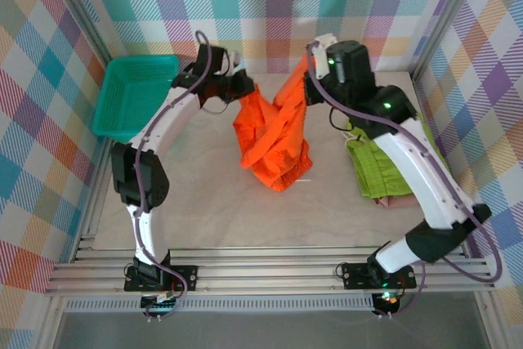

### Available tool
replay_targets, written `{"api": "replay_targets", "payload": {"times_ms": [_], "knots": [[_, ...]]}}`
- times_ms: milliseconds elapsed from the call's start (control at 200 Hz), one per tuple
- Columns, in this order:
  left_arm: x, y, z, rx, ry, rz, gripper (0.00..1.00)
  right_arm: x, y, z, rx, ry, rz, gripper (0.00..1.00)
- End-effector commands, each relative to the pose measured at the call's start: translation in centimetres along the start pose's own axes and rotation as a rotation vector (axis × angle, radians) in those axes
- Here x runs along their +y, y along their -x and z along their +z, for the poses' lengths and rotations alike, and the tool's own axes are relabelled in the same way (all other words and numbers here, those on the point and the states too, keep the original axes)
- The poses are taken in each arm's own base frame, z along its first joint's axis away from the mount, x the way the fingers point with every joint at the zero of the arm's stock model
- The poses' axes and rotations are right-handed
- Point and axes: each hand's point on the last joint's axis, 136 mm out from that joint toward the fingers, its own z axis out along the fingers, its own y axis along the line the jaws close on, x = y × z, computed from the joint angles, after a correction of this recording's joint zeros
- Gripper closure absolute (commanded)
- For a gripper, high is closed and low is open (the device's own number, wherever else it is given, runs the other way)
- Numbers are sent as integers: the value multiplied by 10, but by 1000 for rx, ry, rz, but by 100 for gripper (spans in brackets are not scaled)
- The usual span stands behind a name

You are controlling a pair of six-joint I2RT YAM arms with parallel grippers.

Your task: Fold and stack the shorts

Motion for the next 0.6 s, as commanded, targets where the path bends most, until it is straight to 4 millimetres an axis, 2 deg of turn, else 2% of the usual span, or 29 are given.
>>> {"api": "replay_targets", "payload": {"times_ms": [0, 115, 140, 210, 255, 345, 435, 515, 595], "knots": [[-93, 22, -19, -56, -191, 90, 100, -40, 45, -68, -176, -133, -10, 100], [-137, 36, -11, -74, -302, 97, 100, -51, 60, -100, -235, -150, -1, 100], [-147, 41, -14, -92, -325, 103, 100, -50, 62, -104, -246, -138, 4, 100], [-158, 49, -12, -113, -367, 103, 100, -39, 64, -109, -266, -70, 12, 100], [-156, 53, -10, -126, -368, 96, 99, -25, 62, -104, -261, -8, 5, 100], [-134, 54, 4, -109, -328, 91, 90, 10, 51, -81, -218, 96, -23, 100], [-99, 49, 23, -61, -255, 89, 80, 60, 28, -47, -129, 191, -57, 100], [-61, 46, 38, -19, -191, 89, 68, 118, -9, -13, -23, 292, -55, 97], [-27, 50, 41, 6, -143, 80, 53, 184, -57, 18, 103, 438, -4, 80]]}}
